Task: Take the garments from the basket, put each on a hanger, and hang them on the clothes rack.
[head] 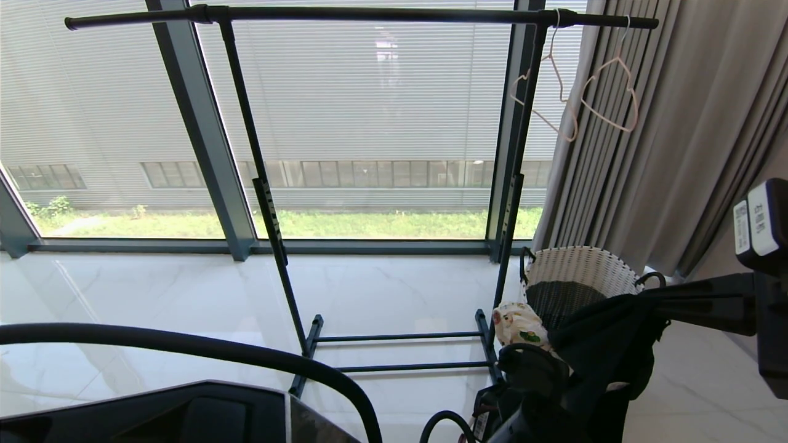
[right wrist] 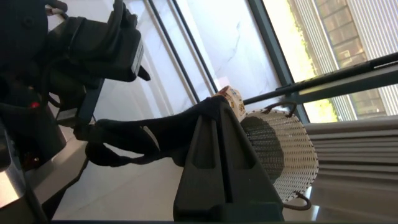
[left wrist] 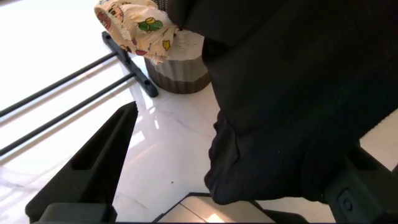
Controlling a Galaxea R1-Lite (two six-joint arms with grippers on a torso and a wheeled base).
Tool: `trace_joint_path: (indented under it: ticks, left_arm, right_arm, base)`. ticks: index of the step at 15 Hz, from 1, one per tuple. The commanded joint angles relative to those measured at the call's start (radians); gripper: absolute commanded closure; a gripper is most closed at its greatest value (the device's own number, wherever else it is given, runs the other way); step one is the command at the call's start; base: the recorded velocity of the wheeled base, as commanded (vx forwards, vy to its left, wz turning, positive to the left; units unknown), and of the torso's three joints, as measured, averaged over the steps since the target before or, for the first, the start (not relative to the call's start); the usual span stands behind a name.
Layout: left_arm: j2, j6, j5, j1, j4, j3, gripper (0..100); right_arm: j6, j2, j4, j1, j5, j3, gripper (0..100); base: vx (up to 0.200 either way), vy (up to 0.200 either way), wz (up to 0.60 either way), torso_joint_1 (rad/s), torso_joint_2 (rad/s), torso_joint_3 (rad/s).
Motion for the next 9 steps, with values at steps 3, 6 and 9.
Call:
trace_joint_path:
  ticks: [3,6,9]
  left_arm:
    - [0.026,-0.005,0.001,0.006,0.0,-0.046,0]
    - [0.032,-0.014,0.002,0.007,0.0,-0.061,100]
    - [0.032,-0.016,0.011,0.007,-0.005,-0.057,100]
  right_arm:
    - [-0.001,-0.001,0.0,0.011,0.001,0.001,100]
    - [-0.001,0.004,0.0,0.014,0.001,0.001,100]
    - [0.001,0.007,0.0,0.012,-0.001,0.001,100]
  base:
    - [0.0,0.0,0.0,0.0,0.0,0.0]
    - [0.0,0.0,0.0,0.0,0.0,0.0]
    - [0.0,0.0,0.0,0.0,0.0,0.0]
